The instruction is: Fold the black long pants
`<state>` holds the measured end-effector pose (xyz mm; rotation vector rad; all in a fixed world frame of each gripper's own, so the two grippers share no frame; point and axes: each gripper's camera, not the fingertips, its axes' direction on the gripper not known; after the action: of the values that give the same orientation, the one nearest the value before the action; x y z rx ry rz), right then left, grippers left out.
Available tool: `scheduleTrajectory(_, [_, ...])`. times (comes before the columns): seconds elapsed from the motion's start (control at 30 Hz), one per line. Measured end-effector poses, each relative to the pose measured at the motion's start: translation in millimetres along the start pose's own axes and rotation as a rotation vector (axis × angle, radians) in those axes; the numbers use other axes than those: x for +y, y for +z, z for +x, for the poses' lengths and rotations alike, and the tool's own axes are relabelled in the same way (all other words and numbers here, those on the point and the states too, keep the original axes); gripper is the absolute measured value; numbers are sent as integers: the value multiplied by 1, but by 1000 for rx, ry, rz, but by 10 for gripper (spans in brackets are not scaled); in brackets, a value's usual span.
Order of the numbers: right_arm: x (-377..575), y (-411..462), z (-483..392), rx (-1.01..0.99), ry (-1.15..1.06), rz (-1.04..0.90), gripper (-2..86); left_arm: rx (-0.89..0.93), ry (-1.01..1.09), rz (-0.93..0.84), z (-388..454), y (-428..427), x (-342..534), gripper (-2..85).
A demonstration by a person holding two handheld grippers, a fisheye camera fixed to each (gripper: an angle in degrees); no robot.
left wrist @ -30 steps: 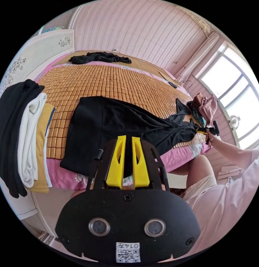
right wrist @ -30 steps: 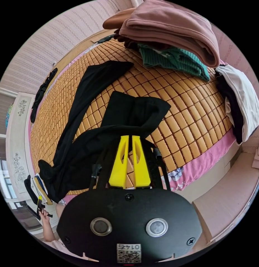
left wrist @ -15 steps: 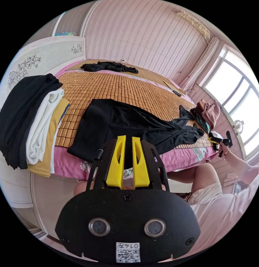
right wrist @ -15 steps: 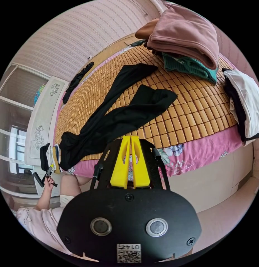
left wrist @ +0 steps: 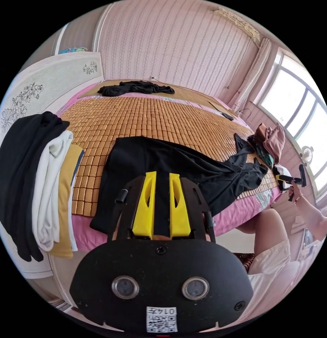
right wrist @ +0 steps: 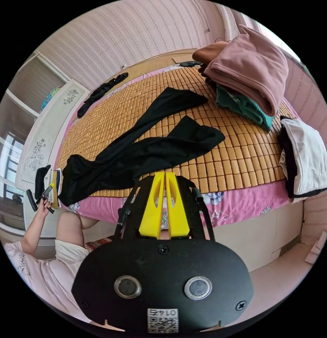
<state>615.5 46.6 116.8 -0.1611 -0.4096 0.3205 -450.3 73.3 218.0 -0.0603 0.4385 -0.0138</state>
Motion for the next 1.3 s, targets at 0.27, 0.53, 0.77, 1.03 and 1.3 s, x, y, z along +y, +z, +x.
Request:
scheduleTrajectory(0.27, [-106,30,-11,-90,123,19,72,-124,-38,-76,-21,68,-87,101])
scheduleTrajectory(0.53, [-180,108,1,8,398,14,94,-236,-21,-263,-23,144,-133,158])
scheduleTrajectory(0.77, [-205,145,-33,122,285,-62,10,-214,71,-254,-7,159,-129,96])
scheduleTrajectory(1.03, [-193,74,-57,75,124,120,-3,-200,104,-177,4,130,-130,-4])
scheduleTrajectory(1.3, [-179,-18,-82,-38,39,358,-3,-193,70,6,-4,50,-126,-10])
